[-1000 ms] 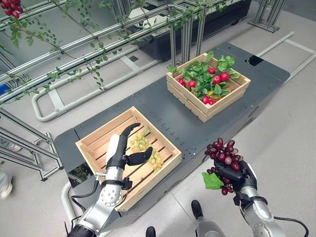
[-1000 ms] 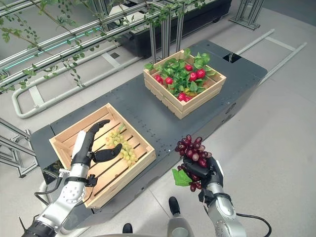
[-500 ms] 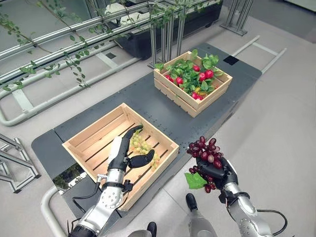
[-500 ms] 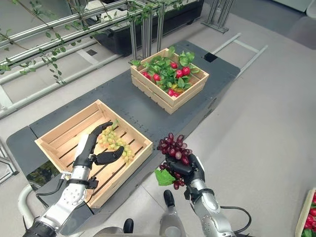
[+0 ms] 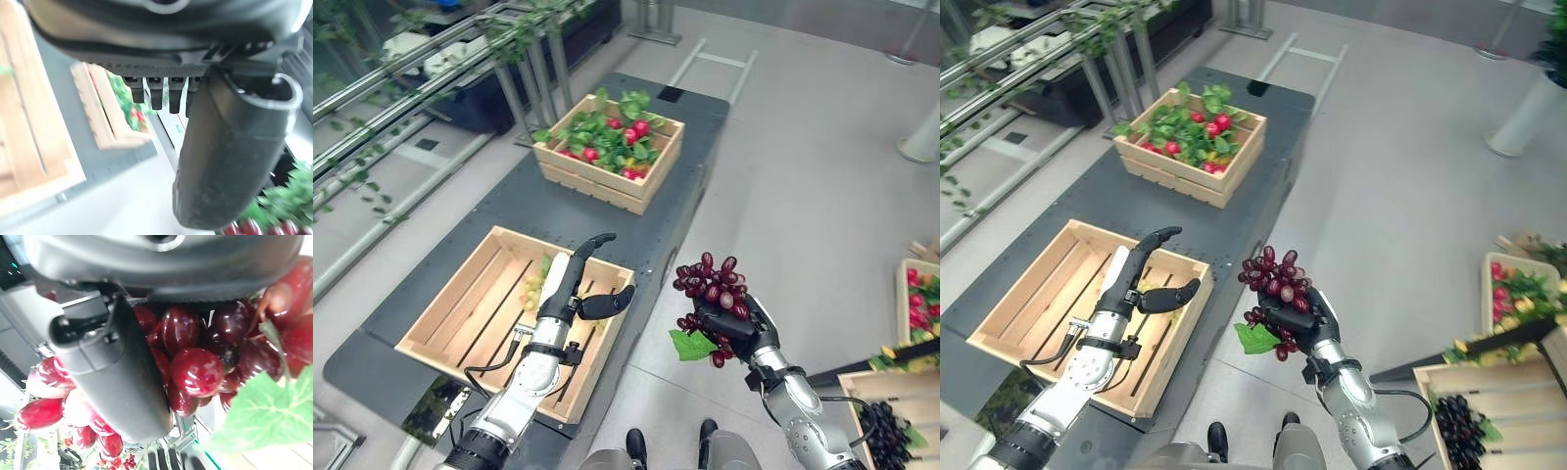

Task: Pick up the fruits from the basket on one side to the basket on the other side

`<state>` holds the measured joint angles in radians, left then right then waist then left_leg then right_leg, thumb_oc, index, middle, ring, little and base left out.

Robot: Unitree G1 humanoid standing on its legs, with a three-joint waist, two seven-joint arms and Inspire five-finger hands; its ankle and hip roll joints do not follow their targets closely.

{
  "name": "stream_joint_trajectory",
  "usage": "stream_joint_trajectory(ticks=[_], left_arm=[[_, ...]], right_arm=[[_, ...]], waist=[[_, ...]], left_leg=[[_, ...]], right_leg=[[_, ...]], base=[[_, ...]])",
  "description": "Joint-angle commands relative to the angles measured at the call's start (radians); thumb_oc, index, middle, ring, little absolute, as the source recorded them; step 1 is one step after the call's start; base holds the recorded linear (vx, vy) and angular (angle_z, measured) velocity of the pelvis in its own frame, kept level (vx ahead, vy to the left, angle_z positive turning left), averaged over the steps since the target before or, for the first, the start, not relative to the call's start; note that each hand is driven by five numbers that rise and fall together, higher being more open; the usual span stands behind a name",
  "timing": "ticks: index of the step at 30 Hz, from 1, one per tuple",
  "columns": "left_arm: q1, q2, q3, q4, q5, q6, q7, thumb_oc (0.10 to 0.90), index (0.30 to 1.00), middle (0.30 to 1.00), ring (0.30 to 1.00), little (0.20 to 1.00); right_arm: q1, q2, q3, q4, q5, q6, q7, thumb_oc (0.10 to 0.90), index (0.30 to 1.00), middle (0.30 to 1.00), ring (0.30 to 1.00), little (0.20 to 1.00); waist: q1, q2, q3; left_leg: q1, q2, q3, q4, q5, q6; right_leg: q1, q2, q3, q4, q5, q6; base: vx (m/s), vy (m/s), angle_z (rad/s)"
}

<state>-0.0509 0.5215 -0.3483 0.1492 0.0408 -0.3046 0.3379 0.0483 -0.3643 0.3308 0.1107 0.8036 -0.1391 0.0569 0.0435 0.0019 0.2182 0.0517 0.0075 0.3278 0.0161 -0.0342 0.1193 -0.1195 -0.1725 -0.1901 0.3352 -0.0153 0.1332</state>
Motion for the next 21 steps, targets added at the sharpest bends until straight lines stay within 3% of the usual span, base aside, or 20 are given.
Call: stream_joint_trajectory(ticks=[1, 4, 9, 18, 21], left_arm=[[-0.038, 0.02, 0.028, -0.109, -0.011, -0.105, 0.031, 0.8, 0.9, 0.9, 0.9, 0.9], [-0.031, 0.025, 0.03, -0.126, -0.008, -0.099, 0.054, 0.8, 0.9, 0.9, 0.9, 0.9], [-0.044, 0.009, 0.019, -0.131, -0.002, -0.099, 0.074, 0.8, 0.9, 0.9, 0.9, 0.9], [-0.053, -0.027, 0.004, -0.102, -0.043, -0.201, 0.027, 0.8, 0.9, 0.9, 0.9, 0.9], [-0.052, -0.037, -0.01, -0.118, -0.061, -0.205, 0.016, 0.8, 0.9, 0.9, 0.9, 0.9]], right_arm=[[-0.082, 0.036, -0.017, -0.125, 0.027, -0.177, 0.047, 0.4, 0.3, 0.3, 0.3, 0.3], [-0.089, 0.033, -0.004, -0.142, -0.012, -0.197, 0.037, 0.4, 0.3, 0.3, 0.3, 0.3], [-0.106, 0.006, -0.021, -0.183, -0.032, -0.225, 0.004, 0.4, 0.3, 0.3, 0.3, 0.3], [-0.059, -0.03, -0.099, -0.228, -0.024, -0.254, 0.003, 0.4, 0.3, 0.3, 0.3, 0.3], [-0.049, -0.025, -0.108, -0.226, -0.021, -0.241, 0.007, 0.4, 0.3, 0.3, 0.3, 0.3]], waist=[[0.028, -0.019, -0.107], [0.048, -0.033, -0.135], [0.03, -0.046, -0.139], [-0.056, -0.043, -0.141], [-0.063, -0.047, -0.138]], left_leg=[[-0.068, -0.054, -0.212, -0.098, 0.07, -0.027], [-0.1, -0.044, -0.182, -0.103, 0.085, -0.047], [-0.131, -0.005, -0.151, -0.103, 0.112, -0.099], [-0.182, 0.087, -0.111, -0.103, 0.175, -0.161], [-0.179, 0.09, -0.175, -0.089, 0.177, -0.163]], right_leg=[[0.113, 0.006, -0.04, -0.129, 0.043, -0.02], [0.194, 0.005, -0.065, -0.267, 0.015, -0.013], [0.201, 0.038, -0.044, -0.416, 0.062, -0.018], [0.135, 0.144, 0.03, -0.422, 0.06, -0.083], [0.136, 0.161, 0.081, -0.422, 0.064, -0.097]], base=[[-0.09, -0.143, -0.56], [-0.13, -0.249, -0.82], [-0.17, -0.292, -0.71], [-0.18, -0.271, -0.34], [-0.09, -0.154, -0.28]])
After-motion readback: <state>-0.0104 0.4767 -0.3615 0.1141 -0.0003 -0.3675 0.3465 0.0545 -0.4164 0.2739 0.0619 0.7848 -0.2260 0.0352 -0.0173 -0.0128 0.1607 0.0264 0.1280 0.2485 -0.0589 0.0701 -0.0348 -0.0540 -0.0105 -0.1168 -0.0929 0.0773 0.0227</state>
